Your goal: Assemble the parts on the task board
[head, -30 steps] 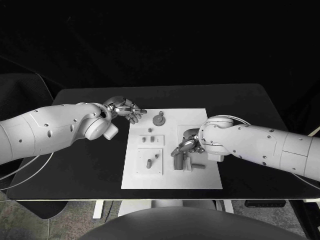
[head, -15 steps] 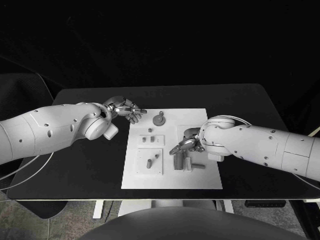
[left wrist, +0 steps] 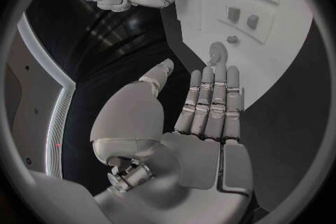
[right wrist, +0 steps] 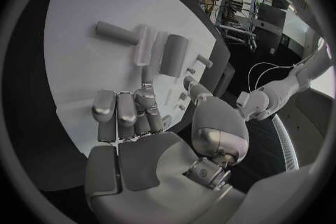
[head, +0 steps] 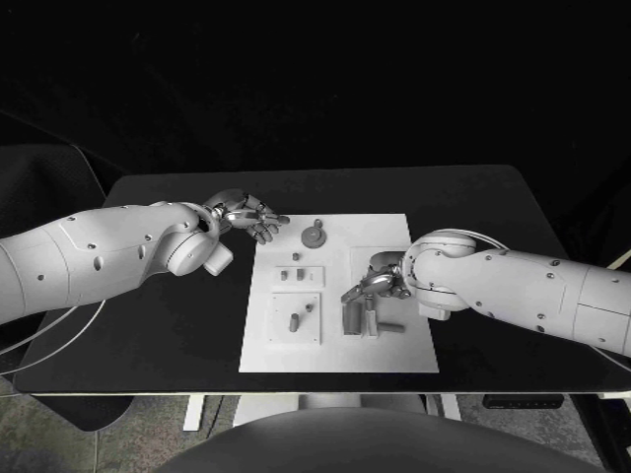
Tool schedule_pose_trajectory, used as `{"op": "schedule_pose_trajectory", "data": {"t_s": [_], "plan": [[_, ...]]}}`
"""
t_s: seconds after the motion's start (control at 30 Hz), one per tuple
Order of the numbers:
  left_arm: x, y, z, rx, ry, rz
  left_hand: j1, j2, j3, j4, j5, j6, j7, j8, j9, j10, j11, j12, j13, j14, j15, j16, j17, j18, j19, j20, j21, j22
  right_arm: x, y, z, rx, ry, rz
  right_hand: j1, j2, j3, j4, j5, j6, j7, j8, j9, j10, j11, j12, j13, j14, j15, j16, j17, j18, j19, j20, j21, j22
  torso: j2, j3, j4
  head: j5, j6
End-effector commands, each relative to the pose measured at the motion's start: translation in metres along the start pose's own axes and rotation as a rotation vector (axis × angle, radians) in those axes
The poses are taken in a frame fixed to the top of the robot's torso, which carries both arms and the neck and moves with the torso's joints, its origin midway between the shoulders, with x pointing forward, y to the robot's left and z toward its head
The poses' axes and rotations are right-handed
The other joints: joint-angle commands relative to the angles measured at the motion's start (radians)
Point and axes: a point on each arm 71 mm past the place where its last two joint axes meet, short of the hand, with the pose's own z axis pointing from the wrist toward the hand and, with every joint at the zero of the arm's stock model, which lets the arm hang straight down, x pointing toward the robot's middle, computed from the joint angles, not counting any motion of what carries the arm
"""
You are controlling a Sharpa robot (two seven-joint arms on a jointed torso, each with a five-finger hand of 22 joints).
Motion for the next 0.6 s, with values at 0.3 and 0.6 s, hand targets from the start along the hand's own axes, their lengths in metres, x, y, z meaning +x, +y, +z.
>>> {"op": "schedule_pose_trajectory", "data": {"t_s": [0.3, 0.6], "plan": [[0.000, 0.000, 0.000, 0.001, 0.009, 0.006, -0.010, 0.002, -0.007, 0.001, -0.002, 0.003, 0.000, -0.004, -0.002, -0.007, -0.002, -0.004, -0.002, -0.008, 0.001, -0.005, -0.002, 0.014, -0.005, 0.001, -0.003, 0.002, 0.005, 0.001, -0.006, -0.049, 0.017, 0.028, 0.028, 0.030, 0.009, -0.024, 0.001, 0.021, -0.004, 0.014, 0.008, 0.009, -0.006, 0.009, 0.003, 0.006, -0.009, 0.105, 0.004, 0.100, 0.002, -0.010, 0.122, 0.004, 0.000, 0.0006, -0.0005, 0.001, 0.000], [0.000, -0.001, 0.000, -0.001, 0.012, 0.006, -0.010, 0.002, -0.007, 0.001, -0.002, 0.003, 0.000, -0.004, -0.002, -0.007, -0.002, -0.004, -0.002, -0.008, 0.001, -0.005, -0.002, 0.014, -0.005, 0.001, -0.003, 0.002, 0.002, 0.010, -0.006, -0.078, -0.012, 0.041, 0.045, 0.050, 0.019, -0.031, 0.002, 0.027, -0.005, 0.019, 0.012, 0.014, -0.008, 0.011, 0.004, 0.011, -0.011, 0.106, 0.006, 0.100, 0.006, -0.012, 0.124, 0.005, 0.001, 0.0005, 0.0002, 0.000, 0.000]]}}
